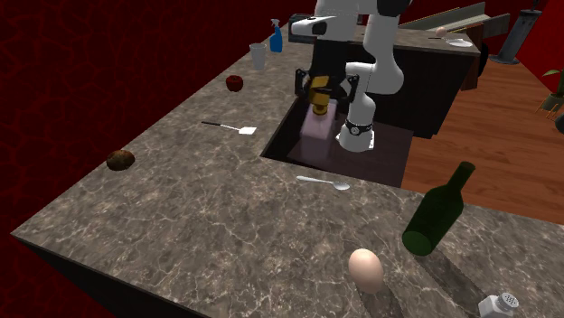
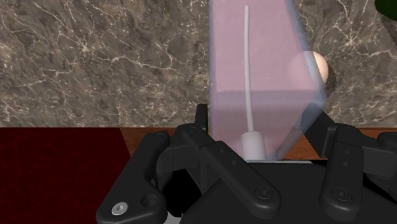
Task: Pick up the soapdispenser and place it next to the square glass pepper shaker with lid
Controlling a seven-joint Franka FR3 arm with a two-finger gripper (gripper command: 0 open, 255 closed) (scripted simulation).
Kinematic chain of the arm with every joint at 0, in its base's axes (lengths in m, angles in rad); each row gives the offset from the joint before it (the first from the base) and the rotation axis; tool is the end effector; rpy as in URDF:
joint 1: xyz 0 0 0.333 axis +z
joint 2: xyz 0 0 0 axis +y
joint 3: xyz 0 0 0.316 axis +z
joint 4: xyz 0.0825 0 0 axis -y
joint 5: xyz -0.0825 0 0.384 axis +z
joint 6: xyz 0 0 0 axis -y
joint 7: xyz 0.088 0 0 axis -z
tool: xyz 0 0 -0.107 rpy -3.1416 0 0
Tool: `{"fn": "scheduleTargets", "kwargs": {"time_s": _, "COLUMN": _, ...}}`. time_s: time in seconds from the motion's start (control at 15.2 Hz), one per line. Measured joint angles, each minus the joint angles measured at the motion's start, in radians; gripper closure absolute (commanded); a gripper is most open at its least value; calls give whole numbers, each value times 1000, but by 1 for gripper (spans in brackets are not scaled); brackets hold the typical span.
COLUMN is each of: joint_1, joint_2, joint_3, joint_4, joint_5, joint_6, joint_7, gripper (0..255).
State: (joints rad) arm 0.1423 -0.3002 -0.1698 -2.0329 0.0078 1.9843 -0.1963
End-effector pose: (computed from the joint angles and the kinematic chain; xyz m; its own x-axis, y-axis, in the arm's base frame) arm 0.4902 -0.0224 0.5948 0.9546 0.1605 0.2511 0.1681 -0.9857 -0.0088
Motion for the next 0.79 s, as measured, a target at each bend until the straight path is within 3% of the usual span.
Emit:
{"fn": "scheduleTargets", "kwargs": {"time_s": 0.4, "joint_1": 46, "joint_2": -8, "joint_3": 100, "joint_4": -55, "joint_5": -8, "joint_6": 49, "joint_7": 148, "gripper": 255}}
{"fn": "scheduleTargets", "kwargs": {"time_s": 0.79, "joint_1": 96, "joint_2": 38, "joint_3": 203, "joint_4": -43, "joint_5": -18, "joint_6": 83, "joint_7": 304, "gripper": 255}}
